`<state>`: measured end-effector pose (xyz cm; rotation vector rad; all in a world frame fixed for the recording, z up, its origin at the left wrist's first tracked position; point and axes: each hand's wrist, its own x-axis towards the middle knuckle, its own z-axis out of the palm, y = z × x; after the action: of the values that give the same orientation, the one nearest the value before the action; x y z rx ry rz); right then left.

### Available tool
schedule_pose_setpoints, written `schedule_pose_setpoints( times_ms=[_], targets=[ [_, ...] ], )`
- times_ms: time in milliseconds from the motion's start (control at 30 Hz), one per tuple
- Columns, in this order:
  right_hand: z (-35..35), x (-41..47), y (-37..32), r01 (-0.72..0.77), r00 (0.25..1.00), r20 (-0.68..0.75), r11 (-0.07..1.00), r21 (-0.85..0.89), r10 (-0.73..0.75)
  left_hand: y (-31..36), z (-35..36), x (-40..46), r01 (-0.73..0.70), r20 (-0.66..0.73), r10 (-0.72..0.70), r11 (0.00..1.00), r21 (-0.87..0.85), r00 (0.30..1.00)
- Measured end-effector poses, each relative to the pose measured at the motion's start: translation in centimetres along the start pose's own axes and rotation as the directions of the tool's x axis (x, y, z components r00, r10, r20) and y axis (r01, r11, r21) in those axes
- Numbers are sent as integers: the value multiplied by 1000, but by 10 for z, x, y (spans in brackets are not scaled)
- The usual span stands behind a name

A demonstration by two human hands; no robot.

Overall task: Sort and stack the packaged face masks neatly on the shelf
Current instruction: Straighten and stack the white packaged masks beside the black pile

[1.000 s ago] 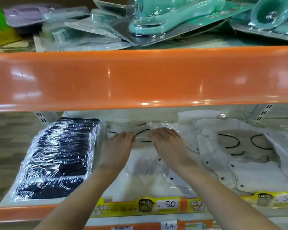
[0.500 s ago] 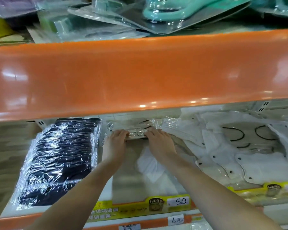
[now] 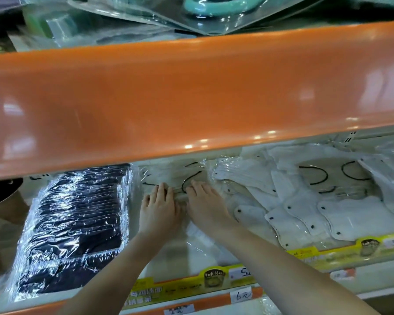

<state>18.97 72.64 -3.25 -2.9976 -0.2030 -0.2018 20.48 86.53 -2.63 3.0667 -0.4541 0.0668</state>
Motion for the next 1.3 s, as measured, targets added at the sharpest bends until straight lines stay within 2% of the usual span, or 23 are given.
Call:
schedule_pose_setpoints(
  times_ms=[133, 233, 300, 433, 533, 567, 700, 867, 967, 1167, 1300],
  targets=[
    [-10, 0, 2, 36, 999, -14, 996, 76, -35, 6, -5, 0, 10, -33, -10, 1000, -5, 999],
    [-26, -5, 18, 42, 996, -83, 994, 99, -34, 24, -15, 2, -15, -97, 9, 998, -67, 995],
    [-35, -13, 33, 16, 990, -143, 988, 150, 5, 41, -19, 5, -56, -158, 39, 993, -101, 987],
    [-43, -37, 74, -68, 977, -187, 981, 184, 103, 85, -25, 5, -124, -184, 89, 973, -192, 979],
    [-47, -56, 107, -138, 976, -150, 981, 138, 158, 123, -23, 5, -144, -142, 107, 946, -292, 984],
    [-48, -63, 117, -157, 973, -149, 981, 115, 174, 135, -20, 5, -144, -126, 111, 945, -293, 986],
    [-57, -84, 144, -232, 973, 3, 966, 114, 233, 176, -10, 3, -156, -49, 148, 953, -259, 988],
    [-58, -99, 165, -231, 969, 96, 971, 52, 226, 201, -4, -1, -155, 55, 179, 944, -291, 982],
    [-55, -104, 177, -246, 965, 103, 968, 52, 240, 207, 1, -7, -151, 91, 184, 946, -287, 979],
    [-55, -107, 194, -270, 963, 14, 959, 84, 270, 198, -2, -14, -33, 20, 42, 951, -309, 999],
    [-60, -101, 185, -196, 981, 8, 977, 85, 196, 188, 3, -12, 39, -63, -66, 929, -369, 996]
  ],
)
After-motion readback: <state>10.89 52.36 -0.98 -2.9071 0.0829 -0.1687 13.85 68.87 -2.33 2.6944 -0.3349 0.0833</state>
